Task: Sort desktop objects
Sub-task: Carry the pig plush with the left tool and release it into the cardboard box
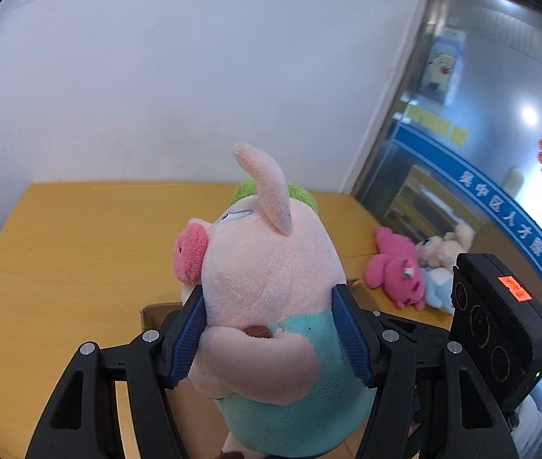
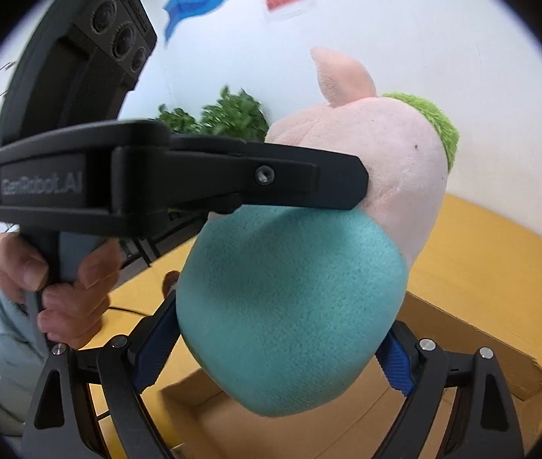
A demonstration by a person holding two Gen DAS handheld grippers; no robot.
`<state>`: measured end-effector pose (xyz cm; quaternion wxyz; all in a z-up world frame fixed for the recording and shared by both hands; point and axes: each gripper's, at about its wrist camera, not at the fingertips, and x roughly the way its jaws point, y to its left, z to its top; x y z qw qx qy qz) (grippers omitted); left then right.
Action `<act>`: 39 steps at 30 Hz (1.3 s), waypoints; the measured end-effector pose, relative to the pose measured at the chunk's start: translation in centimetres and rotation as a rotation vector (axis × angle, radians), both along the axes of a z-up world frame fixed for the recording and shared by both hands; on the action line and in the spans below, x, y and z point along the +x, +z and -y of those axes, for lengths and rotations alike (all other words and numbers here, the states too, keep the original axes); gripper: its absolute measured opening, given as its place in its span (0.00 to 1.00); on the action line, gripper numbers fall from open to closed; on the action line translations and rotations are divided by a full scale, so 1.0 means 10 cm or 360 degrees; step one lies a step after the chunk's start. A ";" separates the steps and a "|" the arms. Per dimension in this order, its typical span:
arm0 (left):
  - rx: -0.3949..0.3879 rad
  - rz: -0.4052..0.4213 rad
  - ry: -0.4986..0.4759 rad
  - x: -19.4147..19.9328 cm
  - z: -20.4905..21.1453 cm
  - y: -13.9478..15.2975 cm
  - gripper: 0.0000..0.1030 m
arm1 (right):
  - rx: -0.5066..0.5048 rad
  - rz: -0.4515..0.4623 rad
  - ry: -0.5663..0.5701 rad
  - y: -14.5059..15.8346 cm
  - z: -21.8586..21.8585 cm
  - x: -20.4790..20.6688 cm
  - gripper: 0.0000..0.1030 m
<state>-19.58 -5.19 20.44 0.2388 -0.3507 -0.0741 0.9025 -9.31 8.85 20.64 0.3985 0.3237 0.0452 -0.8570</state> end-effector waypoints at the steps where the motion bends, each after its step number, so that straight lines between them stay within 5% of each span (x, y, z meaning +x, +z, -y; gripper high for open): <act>1: -0.0009 0.0042 0.0012 -0.13 0.01 -0.12 0.60 | 0.0005 0.0030 -0.0005 -0.10 0.01 -0.09 0.88; 10: -0.0055 0.0574 0.0127 -0.89 0.24 -1.56 0.59 | 0.0037 0.0511 0.0007 -1.35 0.09 -0.65 0.88; 15: -0.0096 0.0651 0.0108 -0.90 0.25 -1.84 0.59 | 0.0103 0.0620 -0.0028 -1.68 0.06 -0.62 0.88; 22: 0.0004 0.0726 0.0089 -0.87 0.46 -1.93 0.59 | 0.0100 0.0690 -0.0047 -1.58 -0.10 -0.35 0.88; 29: -0.0059 0.0726 0.0105 -0.88 0.43 -1.92 0.59 | 0.0043 0.0812 -0.0056 -1.52 -0.31 -0.09 0.89; 35: -0.0075 0.0741 0.0133 -0.88 0.45 -1.93 0.60 | 0.0118 0.0773 -0.0077 -1.22 -0.52 0.31 0.89; 38: -0.0078 0.0740 0.0144 -0.87 0.43 -1.93 0.61 | 0.0148 0.0739 -0.0115 -1.10 -0.66 0.51 0.68; 39: -0.0083 0.0757 0.0173 -0.86 0.42 -1.92 0.61 | 0.0142 0.0743 -0.0127 -1.09 -0.67 0.55 0.68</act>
